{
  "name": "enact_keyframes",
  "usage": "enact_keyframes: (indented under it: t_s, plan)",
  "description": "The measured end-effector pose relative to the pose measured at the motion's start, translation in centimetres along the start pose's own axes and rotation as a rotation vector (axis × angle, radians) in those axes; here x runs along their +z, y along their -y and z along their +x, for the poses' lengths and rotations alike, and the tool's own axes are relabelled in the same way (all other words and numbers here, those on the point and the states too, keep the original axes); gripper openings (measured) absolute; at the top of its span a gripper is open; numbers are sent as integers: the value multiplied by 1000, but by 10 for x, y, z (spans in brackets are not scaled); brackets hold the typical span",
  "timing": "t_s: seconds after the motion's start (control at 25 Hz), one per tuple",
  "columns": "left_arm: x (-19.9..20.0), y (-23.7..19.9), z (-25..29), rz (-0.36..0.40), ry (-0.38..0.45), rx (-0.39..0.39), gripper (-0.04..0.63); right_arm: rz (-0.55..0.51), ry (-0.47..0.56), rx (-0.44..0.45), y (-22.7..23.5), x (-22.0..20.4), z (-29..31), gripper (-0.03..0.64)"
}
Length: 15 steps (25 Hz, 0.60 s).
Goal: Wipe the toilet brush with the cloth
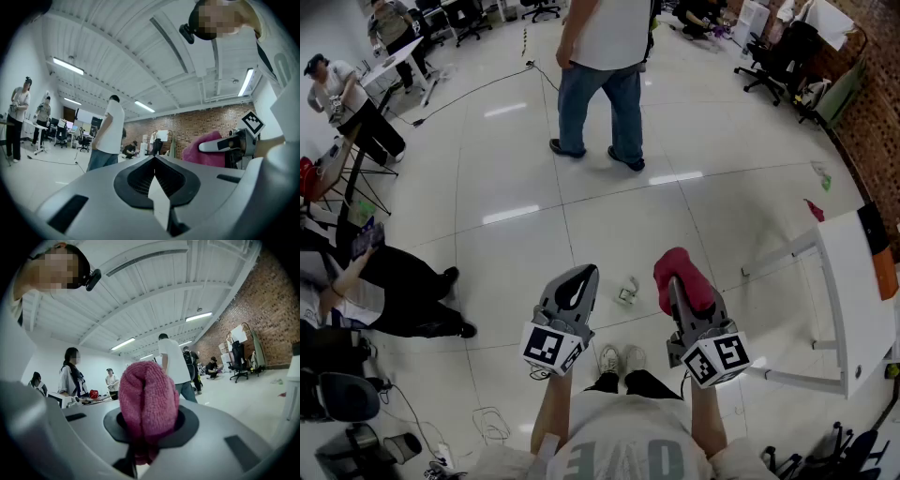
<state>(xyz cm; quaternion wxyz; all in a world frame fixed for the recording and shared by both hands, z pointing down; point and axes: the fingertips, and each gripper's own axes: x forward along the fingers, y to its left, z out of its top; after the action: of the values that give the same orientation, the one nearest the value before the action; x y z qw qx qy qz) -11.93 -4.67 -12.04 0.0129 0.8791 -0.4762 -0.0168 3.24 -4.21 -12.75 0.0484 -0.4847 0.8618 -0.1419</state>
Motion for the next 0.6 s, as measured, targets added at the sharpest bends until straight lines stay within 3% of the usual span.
enact_keyframes:
  t_s: [0.32,0.6]
  plan:
    - [1,9,28,38,-4,-53,2,-1,13,-8,29,9,14,69]
    - [-25,19,44,7,7,-56,2,-31,19,-12,56,-9,21,69]
